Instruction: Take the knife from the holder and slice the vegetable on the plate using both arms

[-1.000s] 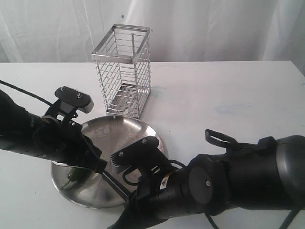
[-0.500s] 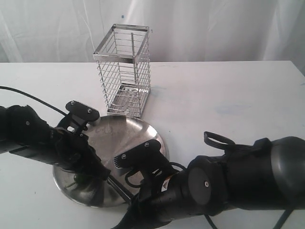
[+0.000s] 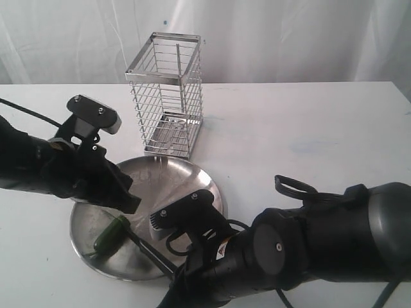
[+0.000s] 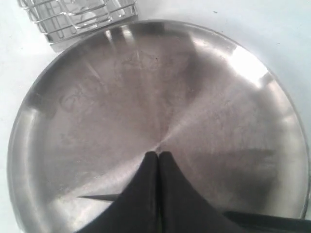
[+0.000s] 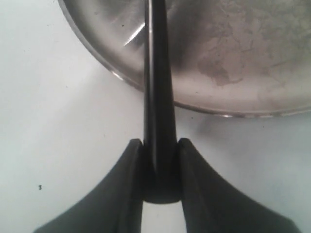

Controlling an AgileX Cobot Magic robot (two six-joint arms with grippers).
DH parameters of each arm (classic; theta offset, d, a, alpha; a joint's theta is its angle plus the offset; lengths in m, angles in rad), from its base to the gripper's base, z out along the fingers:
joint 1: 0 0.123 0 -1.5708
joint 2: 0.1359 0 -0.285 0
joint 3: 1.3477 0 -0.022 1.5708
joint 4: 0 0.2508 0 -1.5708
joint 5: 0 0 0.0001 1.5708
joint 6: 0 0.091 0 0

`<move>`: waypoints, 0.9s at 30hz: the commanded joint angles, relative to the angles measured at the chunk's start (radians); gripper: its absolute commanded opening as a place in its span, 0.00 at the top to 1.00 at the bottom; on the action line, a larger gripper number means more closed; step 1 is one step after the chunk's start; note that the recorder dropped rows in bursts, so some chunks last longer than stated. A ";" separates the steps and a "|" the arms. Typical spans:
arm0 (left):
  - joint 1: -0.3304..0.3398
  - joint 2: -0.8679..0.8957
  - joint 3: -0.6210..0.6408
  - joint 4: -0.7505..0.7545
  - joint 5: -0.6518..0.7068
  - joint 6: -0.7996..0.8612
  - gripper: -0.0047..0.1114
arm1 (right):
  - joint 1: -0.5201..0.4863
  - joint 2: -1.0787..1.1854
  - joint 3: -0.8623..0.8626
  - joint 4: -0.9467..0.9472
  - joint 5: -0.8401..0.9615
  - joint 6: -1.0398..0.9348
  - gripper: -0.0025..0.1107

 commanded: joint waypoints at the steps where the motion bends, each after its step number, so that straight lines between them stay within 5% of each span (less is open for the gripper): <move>1: 0.066 0.003 0.020 0.020 0.042 0.000 0.96 | 0.002 -0.010 -0.007 -0.013 0.011 -0.015 0.98; 8: 0.127 0.044 0.052 0.043 0.045 0.000 0.96 | 0.002 -0.010 -0.007 -0.013 0.005 -0.015 0.98; 20: 0.120 0.119 0.050 0.041 -0.017 -0.032 0.96 | 0.002 -0.010 -0.007 -0.013 -0.003 -0.015 0.98; 27: 0.063 0.194 -0.006 0.039 -0.015 -0.044 0.96 | 0.002 -0.010 -0.007 -0.013 -0.006 -0.015 0.98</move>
